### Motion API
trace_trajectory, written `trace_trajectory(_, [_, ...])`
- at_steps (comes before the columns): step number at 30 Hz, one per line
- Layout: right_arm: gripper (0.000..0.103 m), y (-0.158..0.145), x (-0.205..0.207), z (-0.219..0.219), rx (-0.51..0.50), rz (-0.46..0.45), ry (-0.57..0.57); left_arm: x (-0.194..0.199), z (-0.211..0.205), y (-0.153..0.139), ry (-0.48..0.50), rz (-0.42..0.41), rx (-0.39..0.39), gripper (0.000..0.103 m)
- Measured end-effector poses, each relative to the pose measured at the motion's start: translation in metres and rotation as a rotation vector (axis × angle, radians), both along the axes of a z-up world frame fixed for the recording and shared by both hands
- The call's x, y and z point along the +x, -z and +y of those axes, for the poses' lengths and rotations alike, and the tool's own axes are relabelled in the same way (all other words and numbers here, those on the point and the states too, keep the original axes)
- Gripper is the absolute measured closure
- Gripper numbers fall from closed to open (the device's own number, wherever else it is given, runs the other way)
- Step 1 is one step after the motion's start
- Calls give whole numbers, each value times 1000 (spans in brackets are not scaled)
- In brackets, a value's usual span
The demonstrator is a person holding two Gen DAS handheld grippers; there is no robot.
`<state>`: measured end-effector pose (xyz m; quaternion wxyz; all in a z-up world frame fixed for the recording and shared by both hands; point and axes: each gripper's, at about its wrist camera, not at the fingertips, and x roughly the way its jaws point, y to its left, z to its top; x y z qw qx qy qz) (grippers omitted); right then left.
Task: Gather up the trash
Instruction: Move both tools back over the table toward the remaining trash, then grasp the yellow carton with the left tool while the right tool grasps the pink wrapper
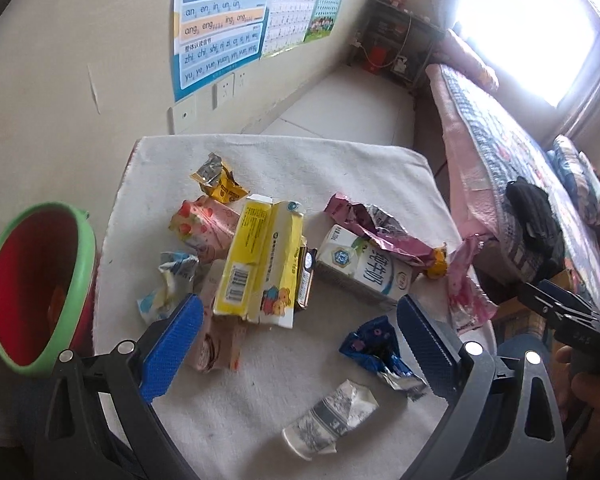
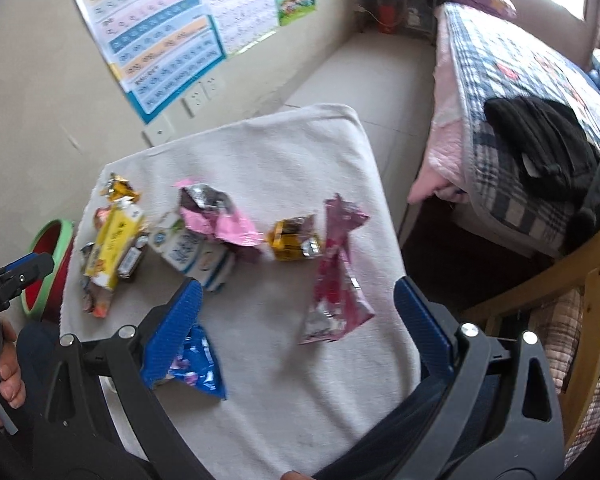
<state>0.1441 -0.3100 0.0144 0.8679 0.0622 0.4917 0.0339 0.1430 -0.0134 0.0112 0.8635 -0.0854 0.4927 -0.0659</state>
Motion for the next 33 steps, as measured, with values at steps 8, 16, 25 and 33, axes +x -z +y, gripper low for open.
trace_trajectory(8, [8,31,22,-16,11,79,27,30,4,31,-12,87,43,10])
trace_trajectory(16, [9,65,40,-24,14,145,37,48,0,54,3,126,97,11])
trace_trajectory(25, [19,95,57,-26,41,209,34,66,-1,71,24,178,111,30])
trace_trajectory(33, [37,109,61,-20,55,240,2,66,2,75,33,190,109,48])
